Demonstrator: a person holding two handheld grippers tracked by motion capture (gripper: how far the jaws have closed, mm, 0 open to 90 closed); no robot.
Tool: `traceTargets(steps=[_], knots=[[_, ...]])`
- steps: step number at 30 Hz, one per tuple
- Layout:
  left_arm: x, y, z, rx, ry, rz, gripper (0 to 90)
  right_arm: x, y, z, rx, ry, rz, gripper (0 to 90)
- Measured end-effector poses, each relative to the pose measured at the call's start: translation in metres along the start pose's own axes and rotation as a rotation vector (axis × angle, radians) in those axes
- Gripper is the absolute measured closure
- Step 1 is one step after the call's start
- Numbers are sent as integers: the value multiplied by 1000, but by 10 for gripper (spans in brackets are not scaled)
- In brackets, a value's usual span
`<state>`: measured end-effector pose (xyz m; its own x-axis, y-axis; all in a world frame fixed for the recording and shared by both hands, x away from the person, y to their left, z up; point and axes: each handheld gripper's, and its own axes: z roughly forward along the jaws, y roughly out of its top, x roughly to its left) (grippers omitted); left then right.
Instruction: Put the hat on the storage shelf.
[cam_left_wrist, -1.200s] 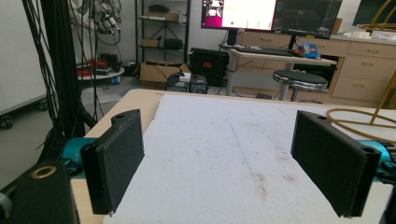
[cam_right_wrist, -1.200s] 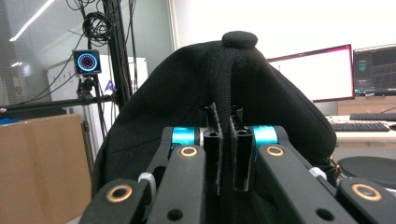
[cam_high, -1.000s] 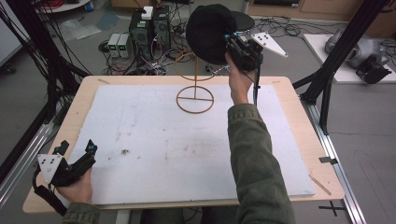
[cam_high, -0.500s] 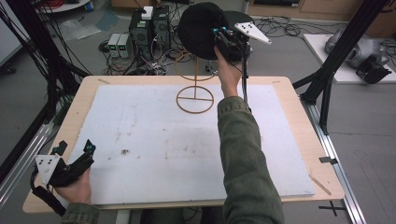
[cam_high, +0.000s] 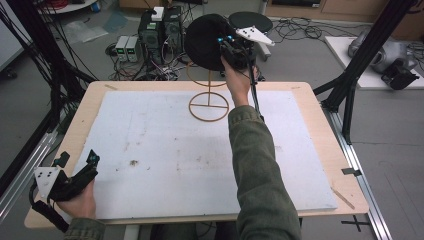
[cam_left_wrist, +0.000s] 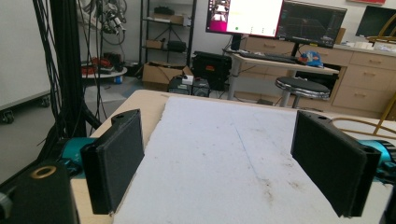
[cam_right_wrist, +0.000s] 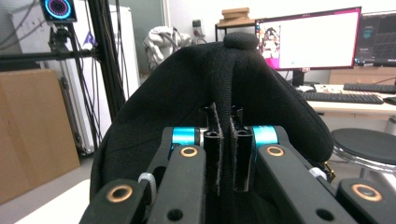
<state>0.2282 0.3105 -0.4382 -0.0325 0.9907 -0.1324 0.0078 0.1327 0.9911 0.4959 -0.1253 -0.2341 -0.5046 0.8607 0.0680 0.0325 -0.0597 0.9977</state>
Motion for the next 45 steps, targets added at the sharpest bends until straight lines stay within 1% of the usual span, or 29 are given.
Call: traceTargets(steps=[2, 4, 8, 9, 11, 18, 20, 22, 25, 29, 35, 39, 42, 43, 45], knots=[[0, 0, 0, 0, -1, 3, 174, 1, -1, 1, 14, -5, -18, 874], [0, 0, 0, 1, -1, 3, 174, 1, -2, 2, 22, -5, -23, 874], [0, 0, 0, 3, 0, 2, 174, 3, -4, 4, 43, 3, -14, 874], [0, 0, 1, 2, 0, 2, 174, 5, -5, 5, 55, 5, -19, 874], [0, 0, 1, -1, 0, 0, 174, 5, -6, 6, 61, 2, -23, 874], [-1, 0, 3, 2, -4, -1, 174, 0, -15, 6, 93, -11, -6, 874], [-2, 0, 4, 2, -8, 0, 174, -3, -19, 5, 106, -15, 13, 873], [-3, 0, 4, 2, -12, 1, 174, -3, -20, 6, 111, -15, 12, 874], [-4, 0, 5, 3, -23, 3, 175, -2, -21, 6, 125, -8, 4, 873], [-4, 0, 5, 4, -21, 4, 176, 0, -23, 8, 147, 5, -3, 872], [-2, 0, 4, 5, -15, -1, 176, 0, -24, 9, 165, 8, -8, 870], [-2, 0, 4, 2, -13, -1, 176, 0, -24, 9, 171, 10, -6, 866], [-2, 1, 4, 3, -12, 2, 176, 1, -25, 10, 178, 22, 2, 858], [-2, 1, 4, 1, -13, 1, 176, 2, -25, 10, 182, 23, -6, 854], [-2, 1, 4, 1, -17, -1, 176, 3, -25, 10, 189, 24, 3, 848]])
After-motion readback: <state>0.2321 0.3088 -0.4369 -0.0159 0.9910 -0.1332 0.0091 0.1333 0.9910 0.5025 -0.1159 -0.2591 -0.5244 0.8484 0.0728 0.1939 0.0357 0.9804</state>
